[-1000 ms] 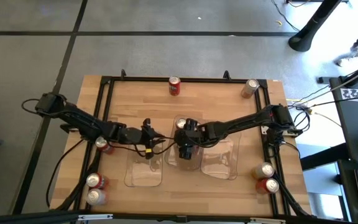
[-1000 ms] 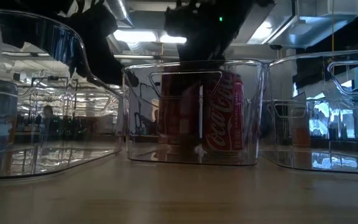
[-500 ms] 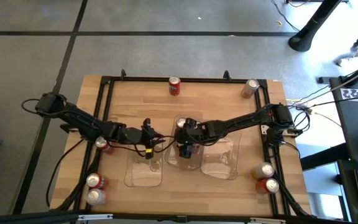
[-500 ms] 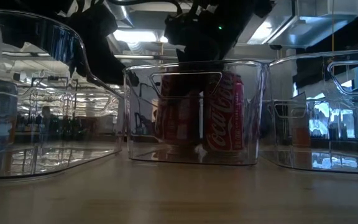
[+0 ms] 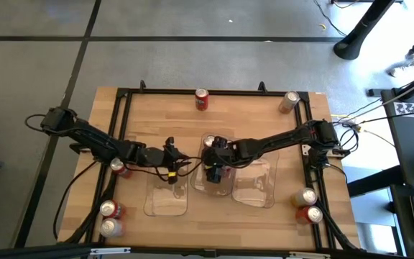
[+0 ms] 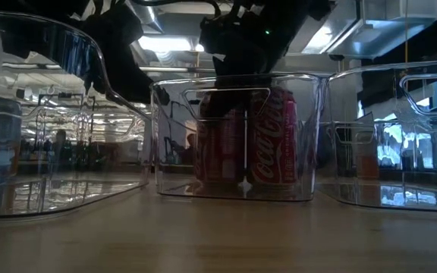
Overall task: Sort soda cans
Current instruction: Put the red white soda can into the center transparent bin, then put the bottom right red soda can into the right transparent bin
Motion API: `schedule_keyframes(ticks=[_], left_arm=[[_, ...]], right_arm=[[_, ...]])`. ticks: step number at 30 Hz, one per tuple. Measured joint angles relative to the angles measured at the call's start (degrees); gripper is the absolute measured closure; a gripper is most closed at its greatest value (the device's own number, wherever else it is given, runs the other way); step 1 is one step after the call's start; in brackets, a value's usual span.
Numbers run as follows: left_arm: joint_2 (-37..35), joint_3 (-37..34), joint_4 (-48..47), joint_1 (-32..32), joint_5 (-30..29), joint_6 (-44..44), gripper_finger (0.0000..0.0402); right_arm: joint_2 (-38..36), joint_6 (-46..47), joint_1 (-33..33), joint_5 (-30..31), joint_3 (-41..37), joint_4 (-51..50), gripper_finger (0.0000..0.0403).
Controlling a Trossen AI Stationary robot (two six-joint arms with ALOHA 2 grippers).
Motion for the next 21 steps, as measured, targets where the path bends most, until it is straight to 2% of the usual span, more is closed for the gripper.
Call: schedule_keyframes(ticks=[5, 13, 17, 21], left_arm=[[0.0, 0.0, 0.0, 0.0, 0.0, 0.02, 0.0325], [0.0, 0.0, -0.56, -0.08, 0.0, 0.02, 0.0325], [0.0, 0.0, -0.54, -0.51, 0.0, 0.37, 0.0325], [0.0, 0.0, -0.46, -0.82, 0.0, 0.65, 0.0325]], right_arm=[[0.02, -0.05, 0.78, -0.32, 7.73, -8.43, 0.0047], [-0.01, 1.17, 4.22, -0.68, 23.53, -29.5, 0.0047], [-0.04, 6.41, 7.81, -0.73, 29.25, -38.58, 0.0047], [-0.54, 12.25, 12.55, 0.2, 31.26, -45.86, 0.0047]])
